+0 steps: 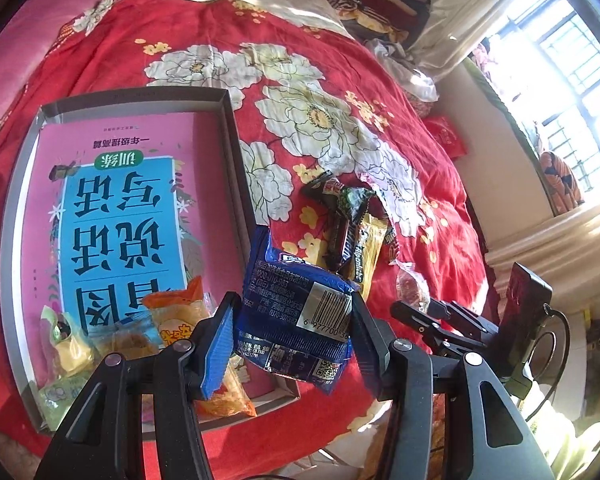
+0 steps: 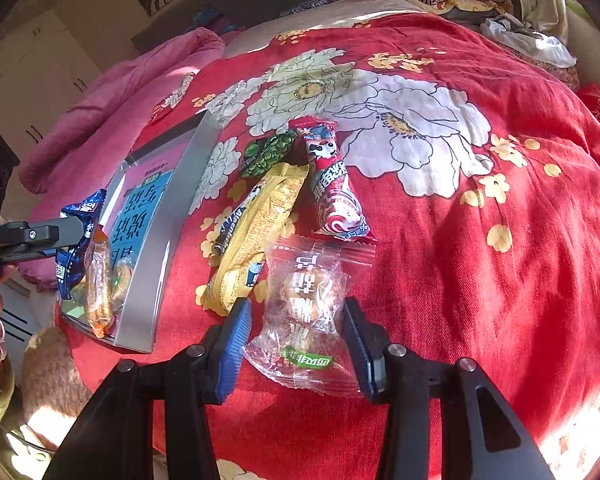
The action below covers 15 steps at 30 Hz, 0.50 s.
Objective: Organize snacks
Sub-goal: 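Carry the biscuit pack with the left gripper while the right carries the candy bag to the tray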
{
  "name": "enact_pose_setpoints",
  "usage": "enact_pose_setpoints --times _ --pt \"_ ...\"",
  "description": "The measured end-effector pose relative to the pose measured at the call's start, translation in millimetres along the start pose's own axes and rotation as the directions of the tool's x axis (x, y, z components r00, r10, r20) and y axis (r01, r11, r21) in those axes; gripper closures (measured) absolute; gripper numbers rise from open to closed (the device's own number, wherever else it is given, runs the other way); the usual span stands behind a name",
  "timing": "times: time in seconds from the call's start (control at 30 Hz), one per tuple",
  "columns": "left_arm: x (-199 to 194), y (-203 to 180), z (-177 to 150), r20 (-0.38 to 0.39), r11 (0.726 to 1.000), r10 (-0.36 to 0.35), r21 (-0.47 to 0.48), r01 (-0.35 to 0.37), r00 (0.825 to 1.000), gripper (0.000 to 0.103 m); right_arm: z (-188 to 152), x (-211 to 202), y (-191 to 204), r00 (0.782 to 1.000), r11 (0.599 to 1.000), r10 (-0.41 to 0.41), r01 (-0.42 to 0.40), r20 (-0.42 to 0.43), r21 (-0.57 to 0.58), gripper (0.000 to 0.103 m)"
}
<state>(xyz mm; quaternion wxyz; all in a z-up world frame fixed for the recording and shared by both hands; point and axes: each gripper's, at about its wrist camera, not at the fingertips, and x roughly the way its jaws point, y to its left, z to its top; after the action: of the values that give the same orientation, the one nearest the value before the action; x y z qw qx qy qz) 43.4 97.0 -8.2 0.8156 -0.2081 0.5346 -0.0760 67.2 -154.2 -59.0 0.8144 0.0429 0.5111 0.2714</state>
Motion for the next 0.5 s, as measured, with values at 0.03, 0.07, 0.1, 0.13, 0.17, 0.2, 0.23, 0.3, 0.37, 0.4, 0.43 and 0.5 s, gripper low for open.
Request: enact_pose_setpoints --times 0.03,0.07,0.1,0.13,0.17,0.2,0.23,0.3,0.37,0.4,0.43,0.5 --pt "-2 1 0 0.005 1.000 0.001 -0.002 -0.001 1.000 0.048 1 -4 3 1.000 1.000 -0.003 0.003 0.010 -0.010 0.056" --pt "-5 3 0 0.010 1.000 0.002 -0.003 -0.002 1.000 0.048 3 -7 6 1.000 1.000 -0.002 0.002 0.019 -0.019 0.056" --pt "-7 5 0 0.015 1.000 0.004 -0.005 -0.004 1.000 0.048 4 -11 9 1.000 1.000 0.004 -0.004 0.027 -0.022 0.056" --pt "-9 7 0 0.020 1.000 0.005 -0.010 -0.005 1.000 0.048 6 -13 12 0.999 1.000 0.011 -0.010 0.034 -0.026 0.056" --pt "-12 9 -1 0.026 1.000 0.005 -0.013 -0.005 1.000 0.048 7 -16 17 0.999 0.999 0.013 -0.012 0.039 -0.037 0.056" --pt "-15 11 -1 0.033 1.000 0.007 -0.018 -0.007 0.999 0.048 9 -18 22 0.999 0.999 0.013 -0.011 0.044 -0.052 0.056" --pt "-17 13 -1 0.040 1.000 0.009 -0.023 -0.009 0.999 0.048 10 -19 27 0.999 0.998 0.020 -0.017 0.048 -0.061 0.056" --pt "-23 18 -1 0.053 0.999 0.013 -0.033 -0.012 0.998 0.048 12 -21 35 0.998 0.997 0.046 -0.043 0.050 -0.062 0.056" --pt "-29 24 -2 0.067 0.999 0.021 -0.040 -0.019 0.998 0.048 13 -21 45 0.996 0.996 0.068 -0.065 0.050 -0.069 0.056" --pt "-32 27 -2 0.075 0.999 0.026 -0.044 -0.023 0.997 0.048 13 -21 51 0.996 0.994 0.077 -0.073 0.048 -0.079 0.056" --pt "-35 30 -3 0.082 0.998 0.030 -0.049 -0.026 0.996 0.048 14 -21 57 0.995 0.993 0.084 -0.080 0.048 -0.092 0.056" --pt "-41 35 -4 0.093 0.997 0.039 -0.063 -0.033 0.995 0.048 13 -22 68 0.994 0.989 0.105 -0.099 0.043 -0.110 0.056"
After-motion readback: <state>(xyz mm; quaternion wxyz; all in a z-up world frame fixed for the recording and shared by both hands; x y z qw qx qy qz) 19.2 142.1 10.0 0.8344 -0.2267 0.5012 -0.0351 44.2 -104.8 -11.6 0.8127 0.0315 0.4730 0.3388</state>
